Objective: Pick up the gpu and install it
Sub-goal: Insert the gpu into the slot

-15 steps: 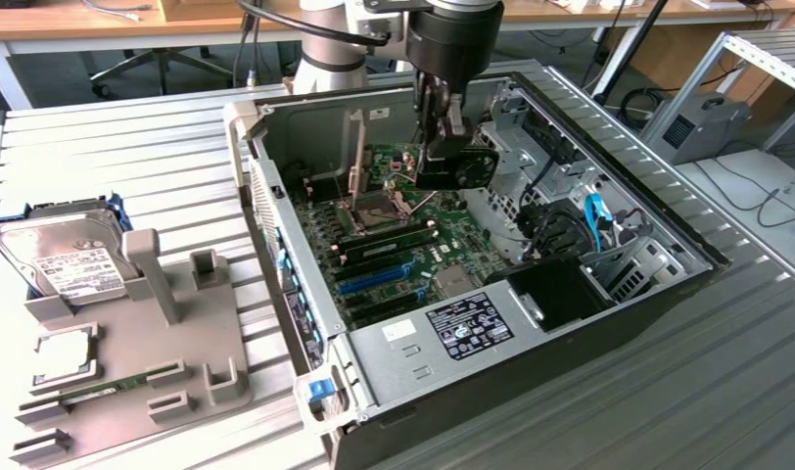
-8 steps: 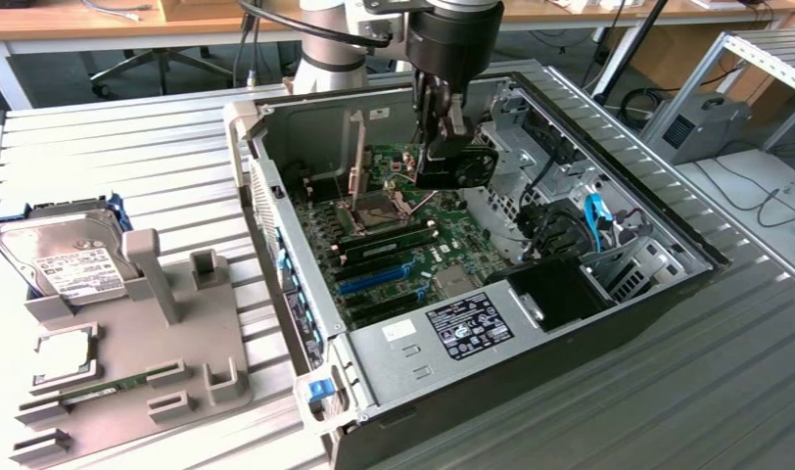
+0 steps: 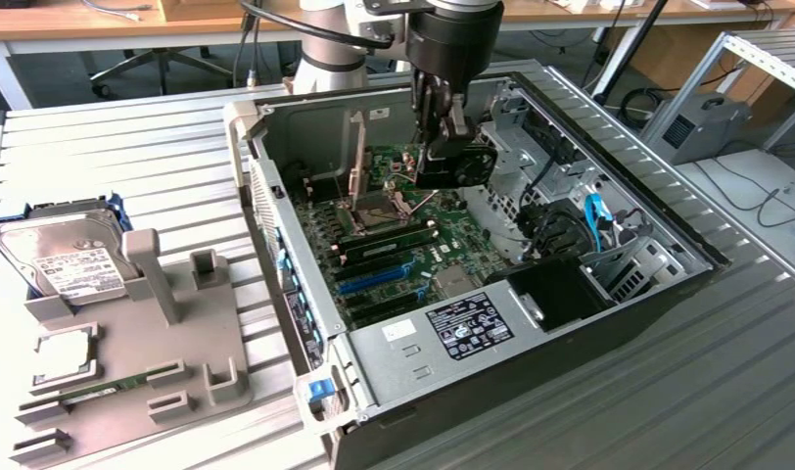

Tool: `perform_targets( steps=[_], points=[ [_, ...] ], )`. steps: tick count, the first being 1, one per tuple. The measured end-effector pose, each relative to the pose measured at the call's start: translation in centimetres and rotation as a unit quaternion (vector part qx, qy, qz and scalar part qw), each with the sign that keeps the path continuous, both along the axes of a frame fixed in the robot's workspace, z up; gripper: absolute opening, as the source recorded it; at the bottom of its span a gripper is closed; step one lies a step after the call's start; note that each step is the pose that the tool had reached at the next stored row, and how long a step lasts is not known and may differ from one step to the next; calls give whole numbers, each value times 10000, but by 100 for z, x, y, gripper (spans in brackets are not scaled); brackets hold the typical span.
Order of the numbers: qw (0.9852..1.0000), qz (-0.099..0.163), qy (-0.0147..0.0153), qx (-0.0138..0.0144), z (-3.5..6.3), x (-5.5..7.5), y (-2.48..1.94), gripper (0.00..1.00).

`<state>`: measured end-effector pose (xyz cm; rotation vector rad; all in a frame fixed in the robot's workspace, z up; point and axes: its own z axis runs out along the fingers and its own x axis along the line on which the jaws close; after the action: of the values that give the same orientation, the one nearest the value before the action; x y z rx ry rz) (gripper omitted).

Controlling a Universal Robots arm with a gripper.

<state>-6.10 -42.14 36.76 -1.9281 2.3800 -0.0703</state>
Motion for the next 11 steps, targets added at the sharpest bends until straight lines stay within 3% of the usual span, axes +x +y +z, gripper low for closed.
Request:
perform_targets(
  steps=[11],
  points=[
    [9999,154,0,0,0,0,0,29]
  ],
)
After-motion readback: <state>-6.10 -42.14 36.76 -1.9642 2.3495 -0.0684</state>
